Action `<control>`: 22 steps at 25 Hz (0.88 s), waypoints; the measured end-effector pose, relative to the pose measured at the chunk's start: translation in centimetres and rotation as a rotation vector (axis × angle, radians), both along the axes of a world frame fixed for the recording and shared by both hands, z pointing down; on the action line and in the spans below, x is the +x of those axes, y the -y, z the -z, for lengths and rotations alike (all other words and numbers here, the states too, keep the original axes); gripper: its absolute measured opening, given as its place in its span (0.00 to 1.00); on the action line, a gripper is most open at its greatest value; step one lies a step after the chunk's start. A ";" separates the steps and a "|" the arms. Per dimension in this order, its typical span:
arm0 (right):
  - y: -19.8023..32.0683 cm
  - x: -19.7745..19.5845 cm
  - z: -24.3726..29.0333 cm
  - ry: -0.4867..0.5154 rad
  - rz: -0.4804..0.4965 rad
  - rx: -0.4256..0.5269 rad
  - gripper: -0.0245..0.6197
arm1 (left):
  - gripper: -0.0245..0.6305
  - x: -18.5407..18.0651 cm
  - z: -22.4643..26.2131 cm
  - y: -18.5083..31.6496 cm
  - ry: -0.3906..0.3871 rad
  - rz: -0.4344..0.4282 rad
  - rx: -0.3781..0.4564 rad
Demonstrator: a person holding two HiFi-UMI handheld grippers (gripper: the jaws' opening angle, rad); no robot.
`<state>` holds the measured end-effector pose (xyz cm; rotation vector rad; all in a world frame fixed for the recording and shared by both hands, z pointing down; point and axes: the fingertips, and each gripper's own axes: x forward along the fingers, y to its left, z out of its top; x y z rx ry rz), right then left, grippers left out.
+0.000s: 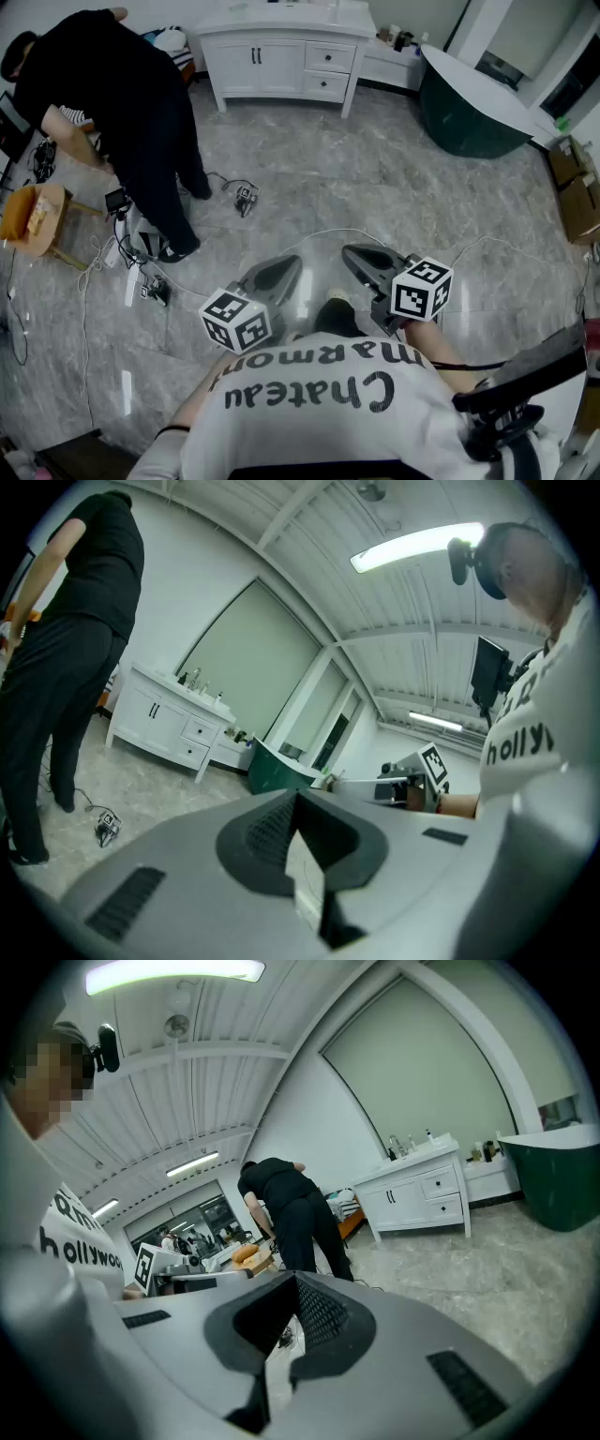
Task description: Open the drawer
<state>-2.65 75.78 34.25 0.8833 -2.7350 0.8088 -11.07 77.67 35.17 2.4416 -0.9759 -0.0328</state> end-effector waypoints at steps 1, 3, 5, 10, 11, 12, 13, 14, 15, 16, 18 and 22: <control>0.0 0.0 0.0 -0.001 0.002 0.000 0.05 | 0.04 0.0 0.0 0.0 0.000 0.001 0.001; 0.1 0.0 0.0 -0.001 0.004 0.001 0.05 | 0.04 0.0 0.1 0.2 -0.001 0.003 0.003; 0.3 0.0 0.1 -0.001 0.001 0.001 0.05 | 0.04 -0.1 0.2 0.4 0.000 0.004 0.004; 0.1 -0.5 0.2 0.010 0.000 -0.010 0.05 | 0.04 -0.8 0.2 0.4 0.004 0.013 -0.006; 0.2 -0.5 0.2 0.014 -0.002 -0.018 0.05 | 0.04 -0.9 0.0 0.5 0.006 0.017 -0.012; 0.6 -0.3 0.0 0.020 -0.007 -0.029 0.05 | 0.04 -0.8 -0.1 0.8 0.008 0.021 -0.018; 1.3 -0.1 -0.2 0.028 -0.014 -0.043 0.05 | 0.04 -0.8 -0.3 1.5 0.009 0.026 -0.023; 2.4 0.3 -0.4 0.038 -0.022 -0.056 0.05 | 0.04 -0.6 -0.4 2.4 0.010 0.030 -0.026; 3.6 0.6 -0.5 0.050 -0.029 -0.067 0.05 | 0.04 -0.4 -0.5 3.4 0.010 0.033 -0.026; 5.0 0.8 -0.6 0.063 -0.034 -0.073 0.05 | 0.04 -0.3 -0.5 4.5 0.011 0.035 -0.023; 7.5 0.8 -0.8 0.082 -0.030 -0.078 0.05 | 0.04 -0.3 -0.6 6.6 0.014 0.042 -0.018; 12.4 0.4 -0.9 0.086 0.007 -0.069 0.05 | 0.04 -0.5 -0.8 10.9 0.029 0.067 -0.027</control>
